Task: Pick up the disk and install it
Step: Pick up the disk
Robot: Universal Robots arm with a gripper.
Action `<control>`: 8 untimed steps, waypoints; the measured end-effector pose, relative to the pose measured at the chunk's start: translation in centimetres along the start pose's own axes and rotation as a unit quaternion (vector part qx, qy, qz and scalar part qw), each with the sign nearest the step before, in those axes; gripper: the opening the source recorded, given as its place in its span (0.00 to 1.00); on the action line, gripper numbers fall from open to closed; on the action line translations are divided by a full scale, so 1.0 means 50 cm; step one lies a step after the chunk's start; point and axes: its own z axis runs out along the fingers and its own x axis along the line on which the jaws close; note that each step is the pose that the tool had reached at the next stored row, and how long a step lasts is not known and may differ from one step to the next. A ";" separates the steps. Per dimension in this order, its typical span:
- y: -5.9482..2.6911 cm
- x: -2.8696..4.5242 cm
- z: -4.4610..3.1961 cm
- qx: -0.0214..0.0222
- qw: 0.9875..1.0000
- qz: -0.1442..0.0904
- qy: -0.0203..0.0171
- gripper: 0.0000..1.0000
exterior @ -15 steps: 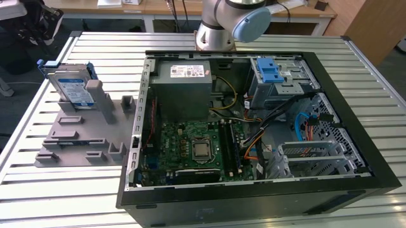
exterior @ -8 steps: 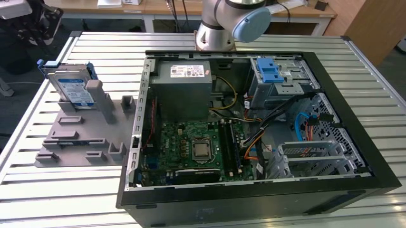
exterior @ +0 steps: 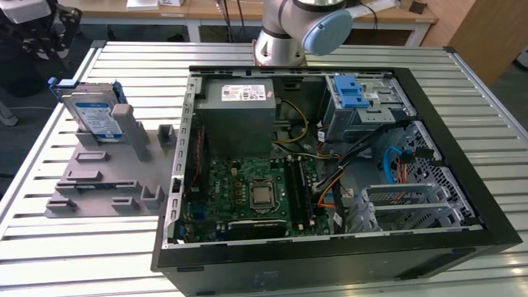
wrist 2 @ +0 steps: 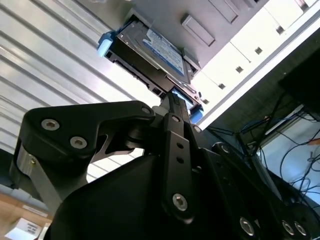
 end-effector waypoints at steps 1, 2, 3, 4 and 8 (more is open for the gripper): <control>0.000 0.000 0.000 0.000 1.000 -0.006 0.000 0.11; 0.000 0.000 0.000 0.000 1.000 -0.010 0.000 0.11; 0.000 0.000 0.000 0.000 1.000 -0.015 0.001 0.11; 0.000 0.000 0.000 0.000 1.000 -0.019 0.001 0.11; 0.000 0.001 0.000 0.000 0.999 -0.036 0.002 0.11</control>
